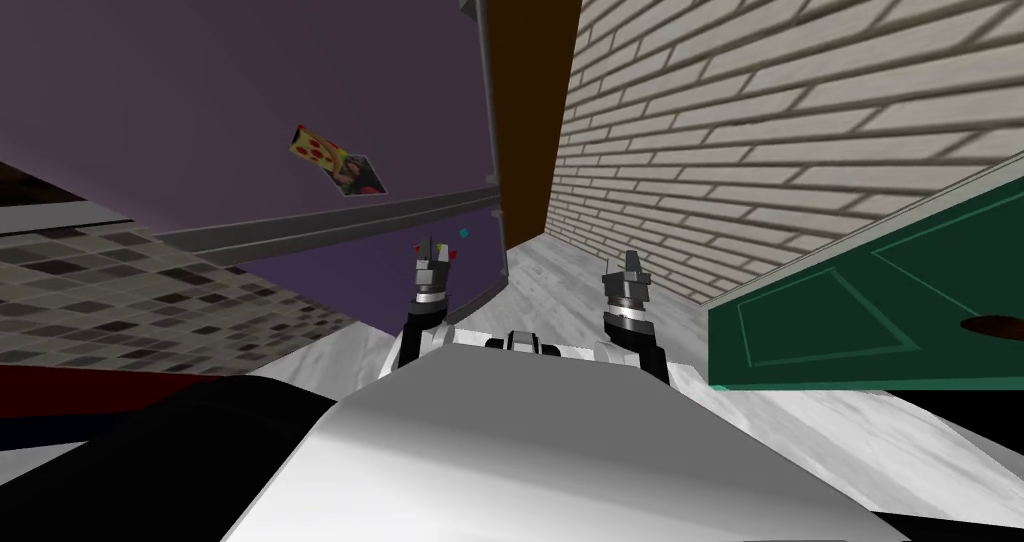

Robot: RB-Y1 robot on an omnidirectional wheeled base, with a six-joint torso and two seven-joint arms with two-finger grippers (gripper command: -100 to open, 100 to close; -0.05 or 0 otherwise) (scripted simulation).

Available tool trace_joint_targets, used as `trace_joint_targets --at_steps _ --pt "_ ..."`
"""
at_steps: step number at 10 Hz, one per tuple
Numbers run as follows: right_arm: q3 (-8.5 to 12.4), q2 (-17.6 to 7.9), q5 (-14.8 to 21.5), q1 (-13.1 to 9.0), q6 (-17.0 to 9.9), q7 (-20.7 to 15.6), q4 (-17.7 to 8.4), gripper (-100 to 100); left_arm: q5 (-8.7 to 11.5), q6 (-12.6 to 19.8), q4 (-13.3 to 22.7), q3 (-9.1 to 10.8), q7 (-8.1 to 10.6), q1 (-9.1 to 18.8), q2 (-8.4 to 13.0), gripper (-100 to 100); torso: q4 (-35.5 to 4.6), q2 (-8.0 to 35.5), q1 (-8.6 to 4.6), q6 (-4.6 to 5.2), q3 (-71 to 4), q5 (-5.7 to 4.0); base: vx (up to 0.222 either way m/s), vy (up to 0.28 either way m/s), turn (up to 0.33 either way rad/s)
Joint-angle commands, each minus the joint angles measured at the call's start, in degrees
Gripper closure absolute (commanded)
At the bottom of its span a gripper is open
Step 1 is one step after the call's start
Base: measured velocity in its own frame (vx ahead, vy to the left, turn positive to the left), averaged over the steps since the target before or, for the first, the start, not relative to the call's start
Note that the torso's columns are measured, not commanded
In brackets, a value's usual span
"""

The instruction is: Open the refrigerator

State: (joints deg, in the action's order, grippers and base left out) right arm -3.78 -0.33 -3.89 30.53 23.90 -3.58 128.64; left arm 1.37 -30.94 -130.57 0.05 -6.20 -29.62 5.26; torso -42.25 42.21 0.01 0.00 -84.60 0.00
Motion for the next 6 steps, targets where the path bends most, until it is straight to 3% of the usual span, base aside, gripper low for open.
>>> trace_joint_targets --at_steps 1,6 --pt "0.0 0.0 0.0 0.0 0.0 0.0 0.0 0 2.1 2.2 0.3 1.58 -1.85 0.0 3.2 -100 0.0 0.0 0.01 -0.01 0.0 0.0 0.044 0.024 -0.134" --pt "0.0 0.0 0.0 0.0 0.0 0.0 0.0 0 7.8 8.0 0.8 5.78 -6.81 0.1 5.9 -100 0.0 0.0 -0.01 0.0 0.0 0.0 0.061 0.022 -0.194"
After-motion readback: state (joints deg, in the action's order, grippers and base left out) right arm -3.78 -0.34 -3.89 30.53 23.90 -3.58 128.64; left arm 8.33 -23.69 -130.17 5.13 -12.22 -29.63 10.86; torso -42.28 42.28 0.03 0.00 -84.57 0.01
